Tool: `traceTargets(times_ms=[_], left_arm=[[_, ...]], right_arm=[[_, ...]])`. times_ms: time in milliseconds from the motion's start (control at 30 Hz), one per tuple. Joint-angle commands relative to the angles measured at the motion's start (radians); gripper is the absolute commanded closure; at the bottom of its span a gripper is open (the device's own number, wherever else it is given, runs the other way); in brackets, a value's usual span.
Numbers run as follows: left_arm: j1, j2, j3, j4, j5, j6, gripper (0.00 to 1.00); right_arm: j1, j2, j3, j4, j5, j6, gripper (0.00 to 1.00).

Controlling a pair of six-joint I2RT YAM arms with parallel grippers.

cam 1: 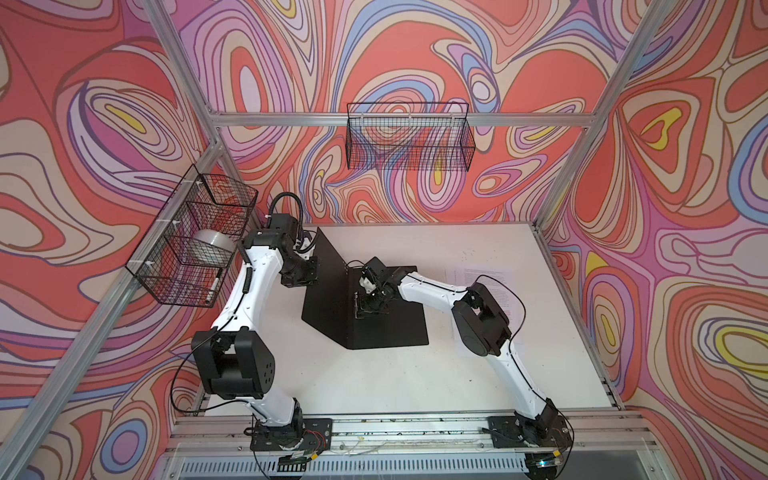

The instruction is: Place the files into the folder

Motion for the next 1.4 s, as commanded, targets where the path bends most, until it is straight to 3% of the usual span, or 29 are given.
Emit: traceTargets(times_ms=[0,600,1133,1367], left_arm=[[0.015,-0.02,0.04,-0.032,-0.028,0.026,1.0],[0.016,-0.02,0.032,-0.026,-0.008,0.018,1.0],[0.016,-0.04,-0.035,0.029,-0.033,0.039,1.0],[0.018,-0.057,-0.099,0.082,-0.081,0.054,1.0]], right_arm=[[-0.019,0.018,-0.028,-0.11,0.11,-0.02,1.0],[-0.018,-0.03,0.09,-0.117,0.079,-0.039,1.0],[-0.038,-0.052,0.177,-0.099,0.064,-0.022,0.8],[-0.063,-0.149,0.141,-0.094,0.15,-0.034,0.74]])
